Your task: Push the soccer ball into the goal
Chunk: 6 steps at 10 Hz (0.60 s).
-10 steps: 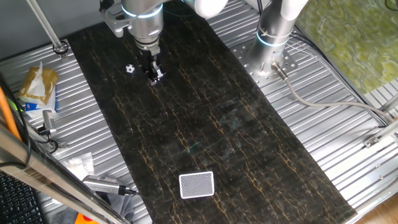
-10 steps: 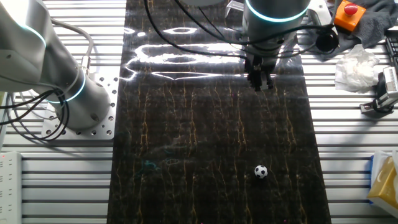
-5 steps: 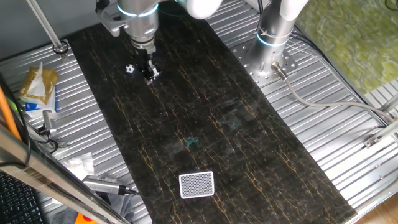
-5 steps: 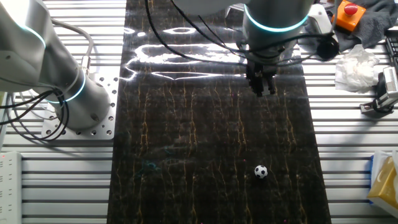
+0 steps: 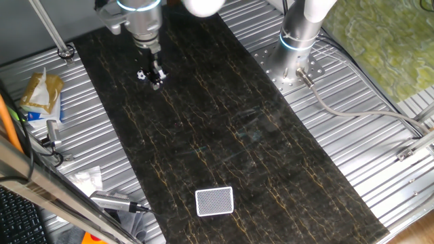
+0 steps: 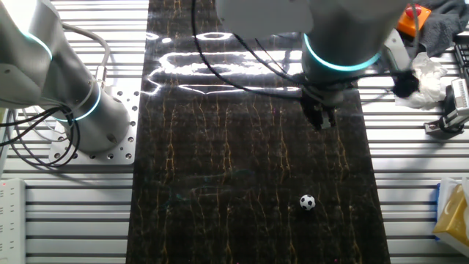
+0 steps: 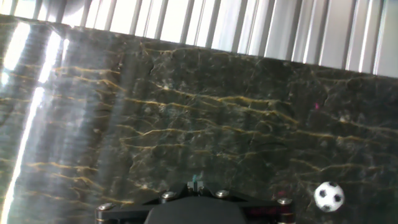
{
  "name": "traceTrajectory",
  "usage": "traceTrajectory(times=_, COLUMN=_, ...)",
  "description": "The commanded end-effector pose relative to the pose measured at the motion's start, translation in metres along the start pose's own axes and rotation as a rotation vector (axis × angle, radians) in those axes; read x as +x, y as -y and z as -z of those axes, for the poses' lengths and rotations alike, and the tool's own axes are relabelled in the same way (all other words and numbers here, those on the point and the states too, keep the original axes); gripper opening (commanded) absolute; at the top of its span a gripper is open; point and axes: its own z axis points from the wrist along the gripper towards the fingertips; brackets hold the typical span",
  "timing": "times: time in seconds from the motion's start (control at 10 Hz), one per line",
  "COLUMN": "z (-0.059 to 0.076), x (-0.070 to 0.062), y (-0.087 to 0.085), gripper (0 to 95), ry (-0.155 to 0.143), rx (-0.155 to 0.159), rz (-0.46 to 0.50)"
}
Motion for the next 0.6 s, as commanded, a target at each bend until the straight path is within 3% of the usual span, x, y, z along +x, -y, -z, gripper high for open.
traceTrajectory(times=0.1, z=0.0, x=-0.002, y=0.009, gripper=0.0, ry=-0.008, rx=0.005, rz=0.017)
traceTrajectory(times=0.6, z=-0.005, x=-0.001, y=0.032, gripper=0.0, ry=-0.031, rx=0.048, rz=0.095)
